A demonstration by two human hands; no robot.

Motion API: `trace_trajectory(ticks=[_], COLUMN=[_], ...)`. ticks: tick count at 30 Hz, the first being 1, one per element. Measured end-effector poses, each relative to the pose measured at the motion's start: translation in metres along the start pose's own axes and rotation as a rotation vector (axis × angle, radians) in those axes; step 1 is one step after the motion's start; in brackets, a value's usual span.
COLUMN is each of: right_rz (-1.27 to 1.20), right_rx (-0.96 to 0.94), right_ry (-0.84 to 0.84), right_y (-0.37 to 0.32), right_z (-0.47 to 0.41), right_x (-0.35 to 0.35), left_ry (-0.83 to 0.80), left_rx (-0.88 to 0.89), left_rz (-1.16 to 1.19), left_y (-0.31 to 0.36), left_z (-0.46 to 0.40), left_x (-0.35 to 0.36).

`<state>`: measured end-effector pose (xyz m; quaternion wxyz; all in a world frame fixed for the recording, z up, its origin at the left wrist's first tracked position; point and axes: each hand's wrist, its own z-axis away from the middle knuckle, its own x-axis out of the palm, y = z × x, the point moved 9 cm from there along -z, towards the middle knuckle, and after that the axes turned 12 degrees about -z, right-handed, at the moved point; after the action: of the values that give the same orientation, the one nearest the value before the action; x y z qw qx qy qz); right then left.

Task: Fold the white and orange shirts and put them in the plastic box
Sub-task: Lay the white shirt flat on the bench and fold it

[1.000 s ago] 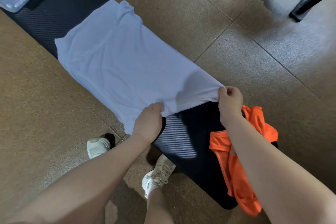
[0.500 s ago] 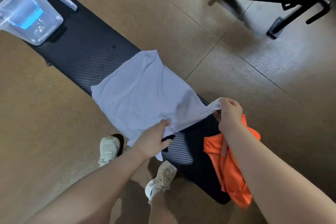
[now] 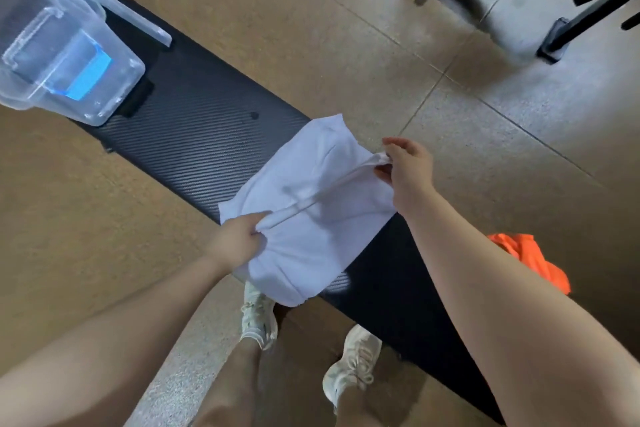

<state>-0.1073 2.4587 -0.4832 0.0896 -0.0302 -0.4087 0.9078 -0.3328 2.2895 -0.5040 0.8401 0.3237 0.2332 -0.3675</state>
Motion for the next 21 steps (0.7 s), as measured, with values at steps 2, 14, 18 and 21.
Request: trace_trajectory(ticks=[2,14,18,21], right_rz=[0.007,0.924,0.561,0.610], right_rx=[0.003,-0.359,-0.319,-0.291], right_ry=[0.005,0.061,-0.024,-0.064], right_y=[0.004,0.000,-0.008,-0.004], right_z=[-0.013,-0.066,-0.065,-0.071], right_x=[0.019,0.072,0.084,0.103], left_ry=[0.051,0.112,0.167,0.154], left_rx=[-0.033,0.152,0.182,0.157], left_rz=[0.059,0.176,0.220,0.134], left_y=[-0.019,-0.034,-0.034,-0.052], left_z=[-0.013,-0.039,-0.029,-0.035], left_x=[-0.010,-0.015,-0.033,-0.034])
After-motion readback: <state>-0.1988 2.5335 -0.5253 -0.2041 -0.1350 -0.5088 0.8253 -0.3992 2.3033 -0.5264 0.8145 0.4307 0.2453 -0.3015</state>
